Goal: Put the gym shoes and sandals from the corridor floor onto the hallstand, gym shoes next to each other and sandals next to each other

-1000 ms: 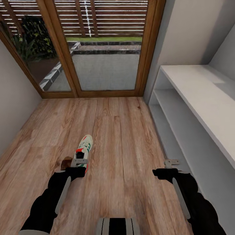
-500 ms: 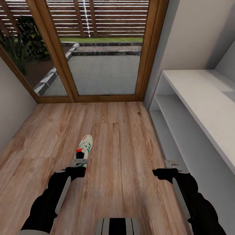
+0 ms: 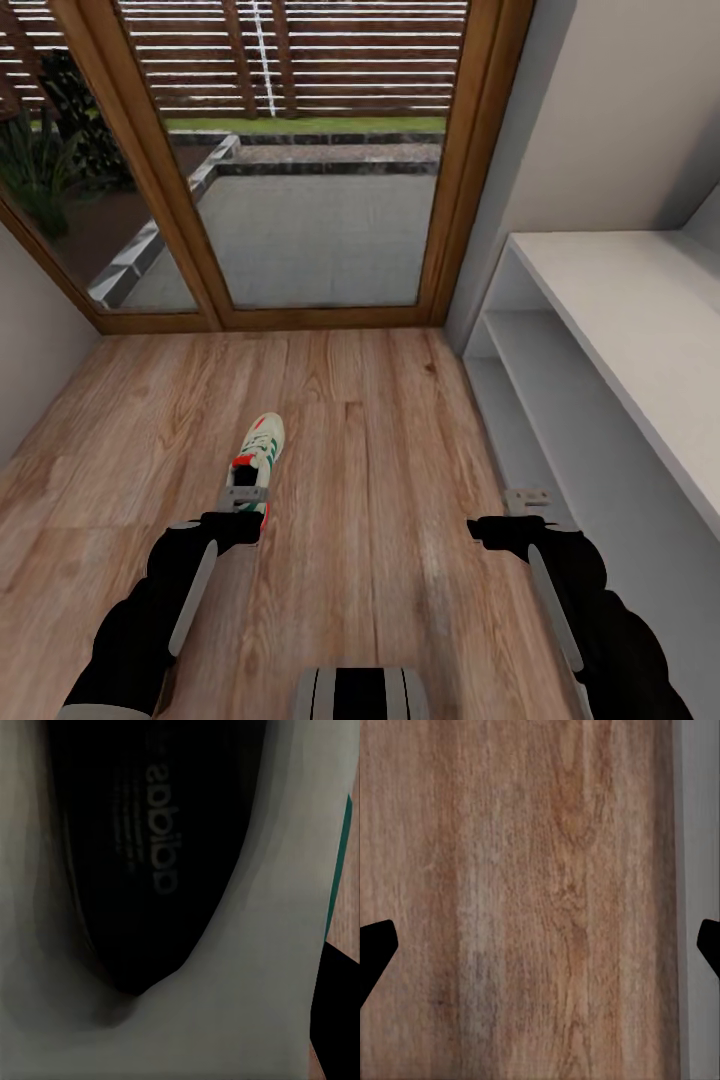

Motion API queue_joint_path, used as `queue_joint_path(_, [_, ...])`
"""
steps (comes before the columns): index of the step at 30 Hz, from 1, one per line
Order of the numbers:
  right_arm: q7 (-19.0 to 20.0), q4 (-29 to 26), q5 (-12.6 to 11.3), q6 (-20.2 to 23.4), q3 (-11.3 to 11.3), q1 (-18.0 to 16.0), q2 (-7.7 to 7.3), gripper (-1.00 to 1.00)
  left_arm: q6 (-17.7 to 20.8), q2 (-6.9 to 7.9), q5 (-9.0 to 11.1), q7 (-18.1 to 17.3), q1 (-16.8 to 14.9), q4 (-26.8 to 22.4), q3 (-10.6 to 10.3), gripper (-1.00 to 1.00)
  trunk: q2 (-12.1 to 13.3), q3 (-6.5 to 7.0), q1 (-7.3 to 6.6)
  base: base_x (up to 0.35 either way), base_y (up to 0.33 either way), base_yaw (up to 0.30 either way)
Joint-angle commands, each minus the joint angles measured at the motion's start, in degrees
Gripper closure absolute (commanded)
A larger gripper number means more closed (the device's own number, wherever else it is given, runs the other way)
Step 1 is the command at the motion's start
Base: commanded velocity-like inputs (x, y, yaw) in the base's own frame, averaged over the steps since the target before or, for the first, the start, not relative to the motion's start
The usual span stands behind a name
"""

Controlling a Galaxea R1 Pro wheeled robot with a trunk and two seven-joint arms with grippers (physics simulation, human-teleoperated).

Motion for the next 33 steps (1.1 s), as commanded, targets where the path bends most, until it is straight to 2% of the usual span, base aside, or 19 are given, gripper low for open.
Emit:
queue_joint_path(1, [0.0,0.0,0.0,0.0,0.0,0.0,0.00,-1.00,0.0,0.00,0.0,0.0,0.0,0.0,0.0,1.00,0.0,0.00,0.00,0.333,0.000,0.000])
queue_joint_path(10, [-0.1,0.0,0.0,0.0,0.0,0.0,0.00,-1.00,0.0,0.00,0.0,0.0,0.0,0.0,0.0,1.00,0.0,0.00,0.00,0.317,0.000,0.000])
queue_joint_path(21, [0.0,0.1,0.0,-0.1,0.0,0.0,0.02,-1.00,0.0,0.00,0.0,0.1,0.0,0.0,0.0,1.00,0.0,0.00,0.00,0.051,0.000,0.000])
queue_joint_path(33, [-0.1,0.1,0.0,0.0,0.1,0.0,0.12,-1.00,0.0,0.00,0.1,0.1,0.0,0.0,0.1,1.00,0.0,0.00,0.00,0.227,0.000,0.000])
